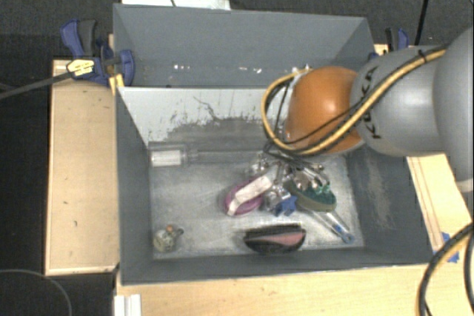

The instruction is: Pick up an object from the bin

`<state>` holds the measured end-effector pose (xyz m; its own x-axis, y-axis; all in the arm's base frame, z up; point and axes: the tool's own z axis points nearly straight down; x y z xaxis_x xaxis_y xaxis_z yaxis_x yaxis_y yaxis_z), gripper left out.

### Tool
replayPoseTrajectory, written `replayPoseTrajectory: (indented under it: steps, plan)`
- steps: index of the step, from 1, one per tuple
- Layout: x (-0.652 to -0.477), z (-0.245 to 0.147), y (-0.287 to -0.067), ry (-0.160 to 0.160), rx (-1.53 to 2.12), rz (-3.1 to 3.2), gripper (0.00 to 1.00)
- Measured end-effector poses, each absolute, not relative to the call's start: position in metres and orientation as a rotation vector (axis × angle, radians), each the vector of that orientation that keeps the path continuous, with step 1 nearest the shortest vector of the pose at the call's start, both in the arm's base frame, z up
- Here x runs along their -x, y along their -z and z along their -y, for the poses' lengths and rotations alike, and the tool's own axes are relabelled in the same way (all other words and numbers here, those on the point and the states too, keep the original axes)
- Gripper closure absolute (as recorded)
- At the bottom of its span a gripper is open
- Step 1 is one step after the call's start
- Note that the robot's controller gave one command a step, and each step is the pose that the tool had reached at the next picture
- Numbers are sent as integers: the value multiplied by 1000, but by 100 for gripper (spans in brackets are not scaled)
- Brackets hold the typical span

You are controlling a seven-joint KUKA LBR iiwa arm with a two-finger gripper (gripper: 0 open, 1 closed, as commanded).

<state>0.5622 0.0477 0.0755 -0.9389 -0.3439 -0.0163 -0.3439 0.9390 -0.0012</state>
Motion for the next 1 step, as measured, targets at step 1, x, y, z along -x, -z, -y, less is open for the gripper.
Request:
replayPoseTrajectory:
  steps: [1]
  plan:
    - [-562,-45,-204,1,565,-3080,100]
